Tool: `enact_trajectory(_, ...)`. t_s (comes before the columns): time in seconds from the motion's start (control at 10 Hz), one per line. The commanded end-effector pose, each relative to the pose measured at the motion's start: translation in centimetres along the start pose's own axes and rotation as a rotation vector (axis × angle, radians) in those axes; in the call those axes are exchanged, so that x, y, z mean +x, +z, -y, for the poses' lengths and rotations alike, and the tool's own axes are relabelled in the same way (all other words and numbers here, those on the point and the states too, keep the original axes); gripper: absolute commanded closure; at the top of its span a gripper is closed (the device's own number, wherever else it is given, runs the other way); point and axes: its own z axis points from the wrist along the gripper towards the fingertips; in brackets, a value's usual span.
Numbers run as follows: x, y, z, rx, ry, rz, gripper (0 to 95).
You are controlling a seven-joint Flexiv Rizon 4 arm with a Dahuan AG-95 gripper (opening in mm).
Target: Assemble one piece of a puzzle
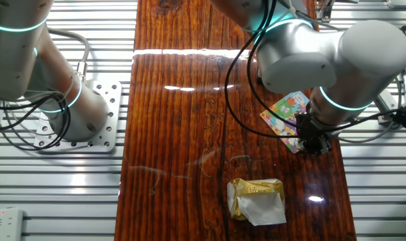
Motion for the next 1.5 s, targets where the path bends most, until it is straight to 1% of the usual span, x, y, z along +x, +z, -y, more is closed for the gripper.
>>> enact_trajectory(0.1, -0.06, -0.01, 0.02, 0.0, 0.0, 0.002, 38.0)
enact_trajectory(0.4, -0.06, -0.02, 0.02, 0.001, 0.002, 0.005, 38.0)
enact_trajectory(0.8, -0.08, -0.41, -0.02, 0.002, 0.003, 0.009, 38.0)
enact_trajectory(1.0, -0.34, -0.58, 0.01, 0.003, 0.0, 0.008, 38.0)
enact_trajectory(1.3, -0.4, -0.59, 0.01, 0.008, 0.003, -0.002, 38.0)
enact_trajectory(1.5, -0.4, -0.53, 0.02, 0.008, 0.01, -0.001, 38.0)
